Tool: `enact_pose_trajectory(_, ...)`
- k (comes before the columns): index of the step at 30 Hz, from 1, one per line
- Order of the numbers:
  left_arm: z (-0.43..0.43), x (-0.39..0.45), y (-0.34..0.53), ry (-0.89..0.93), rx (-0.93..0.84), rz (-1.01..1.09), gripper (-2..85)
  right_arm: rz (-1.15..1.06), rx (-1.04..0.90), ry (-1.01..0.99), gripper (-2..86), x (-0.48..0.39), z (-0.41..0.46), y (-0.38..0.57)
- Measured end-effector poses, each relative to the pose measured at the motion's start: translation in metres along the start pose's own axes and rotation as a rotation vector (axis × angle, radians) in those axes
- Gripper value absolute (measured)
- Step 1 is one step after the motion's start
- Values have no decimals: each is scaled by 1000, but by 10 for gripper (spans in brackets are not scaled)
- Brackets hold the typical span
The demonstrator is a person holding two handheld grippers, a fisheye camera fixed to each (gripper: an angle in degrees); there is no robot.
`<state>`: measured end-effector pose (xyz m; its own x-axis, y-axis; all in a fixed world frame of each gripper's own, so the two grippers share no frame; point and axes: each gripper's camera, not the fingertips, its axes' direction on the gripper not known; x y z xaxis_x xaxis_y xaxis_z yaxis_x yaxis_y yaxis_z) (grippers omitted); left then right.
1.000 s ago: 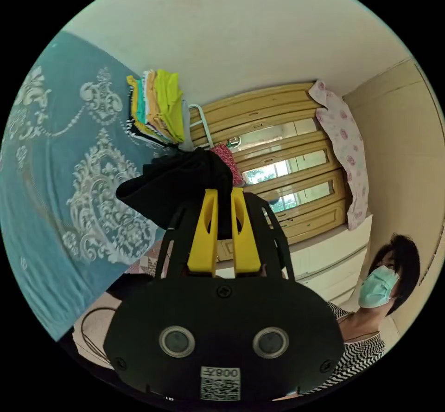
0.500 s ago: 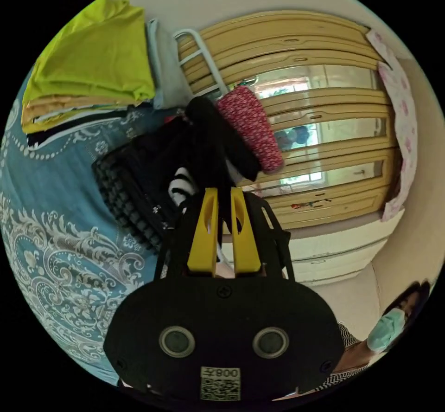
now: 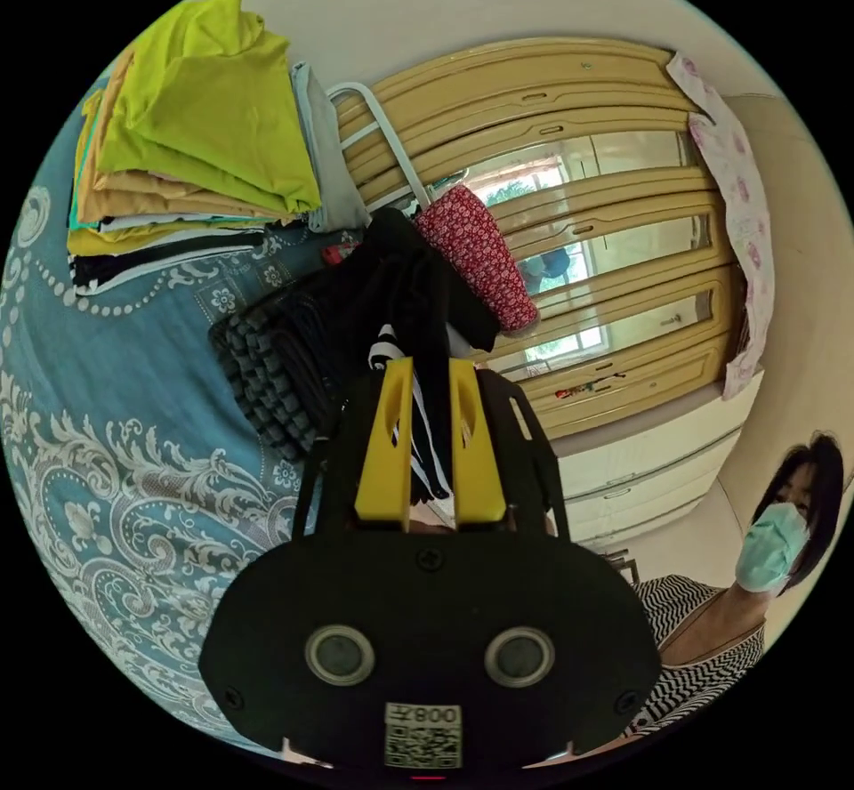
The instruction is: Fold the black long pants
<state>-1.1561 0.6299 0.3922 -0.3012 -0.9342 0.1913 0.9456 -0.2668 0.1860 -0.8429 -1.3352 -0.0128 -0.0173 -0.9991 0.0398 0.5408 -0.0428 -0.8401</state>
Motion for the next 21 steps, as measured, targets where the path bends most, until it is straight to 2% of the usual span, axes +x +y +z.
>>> enact_pose_trajectory(5,-13,49,-4,-121,153,91,24,30,114,30,16,20,-29,19)
enact_pose_trajectory(7,-3,74,-13,-152,155,148,13,3,166,66,8,16,-41,21)
enact_pose_trajectory(9,18,102,-27,-205,121,226,7,-60,190,145,5,2,-46,11)
enact_pose_trajectory(12,70,144,-48,-296,23,344,3,-199,128,266,2,-26,-29,-31)
enact_pose_trajectory(14,119,164,-64,-456,-89,405,1,-286,80,401,1,-41,-3,-70)
enact_pose_trajectory(16,148,171,-70,-556,-124,427,1,-287,45,532,1,-42,19,-97)
enact_pose_trajectory(21,194,187,-83,-623,-148,467,1,-220,-21,707,0,-12,54,-132)
